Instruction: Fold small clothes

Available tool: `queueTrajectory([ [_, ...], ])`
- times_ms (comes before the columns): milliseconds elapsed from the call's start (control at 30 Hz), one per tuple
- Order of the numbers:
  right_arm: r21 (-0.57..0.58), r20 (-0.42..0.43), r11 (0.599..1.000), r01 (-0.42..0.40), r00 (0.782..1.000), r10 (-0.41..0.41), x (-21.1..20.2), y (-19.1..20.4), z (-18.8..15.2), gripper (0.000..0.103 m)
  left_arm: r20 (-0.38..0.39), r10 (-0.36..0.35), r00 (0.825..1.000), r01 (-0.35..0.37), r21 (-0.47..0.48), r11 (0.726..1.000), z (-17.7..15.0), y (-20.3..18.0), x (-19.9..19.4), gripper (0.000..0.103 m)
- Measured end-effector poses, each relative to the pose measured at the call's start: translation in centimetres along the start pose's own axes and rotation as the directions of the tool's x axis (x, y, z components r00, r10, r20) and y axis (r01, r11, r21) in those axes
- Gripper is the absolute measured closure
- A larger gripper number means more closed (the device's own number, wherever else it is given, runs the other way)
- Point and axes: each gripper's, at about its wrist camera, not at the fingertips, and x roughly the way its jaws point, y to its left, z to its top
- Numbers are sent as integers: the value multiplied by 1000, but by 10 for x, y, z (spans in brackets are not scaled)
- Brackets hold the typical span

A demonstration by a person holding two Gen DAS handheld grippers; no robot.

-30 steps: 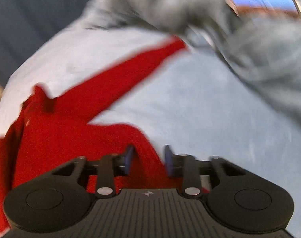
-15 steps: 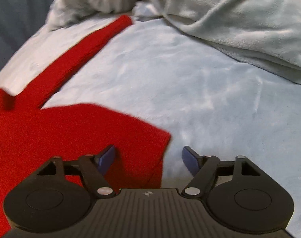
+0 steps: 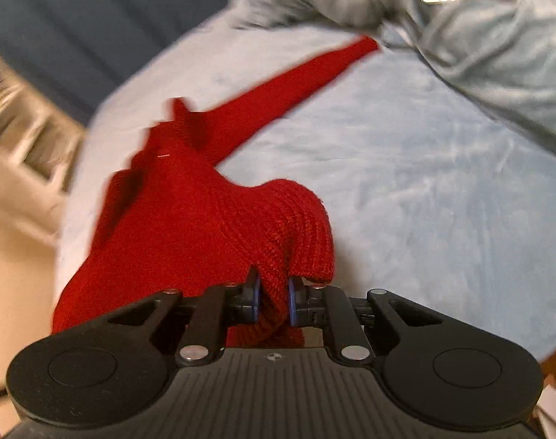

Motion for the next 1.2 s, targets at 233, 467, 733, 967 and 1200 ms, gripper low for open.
queueTrajectory([
  [233, -46, -279, 963, 265, 922, -267, 42, -19, -77, 72, -228, 85, 970, -101, -60, 993, -73, 31, 55, 89],
  [467, 13, -78, 987, 159, 984, -157, 16, -21, -22, 45, -47, 122, 991, -128, -170, 977, -51, 63, 31, 12],
  [733, 221, 171, 975, 8, 984, -46, 115, -29, 116, 40, 69, 123, 990, -118, -74, 990, 36, 45, 73, 11],
  [967, 392, 57, 918, 58, 995, -87, 268, -37, 195, 36, 26, 135, 990, -137, 47, 990, 91, 15, 155, 11],
  [1200, 130, 128, 980, 153, 977, -170, 320, 3, 206, 96, 1, 236, 972, -220, 363, 906, 126, -48, 256, 12],
])
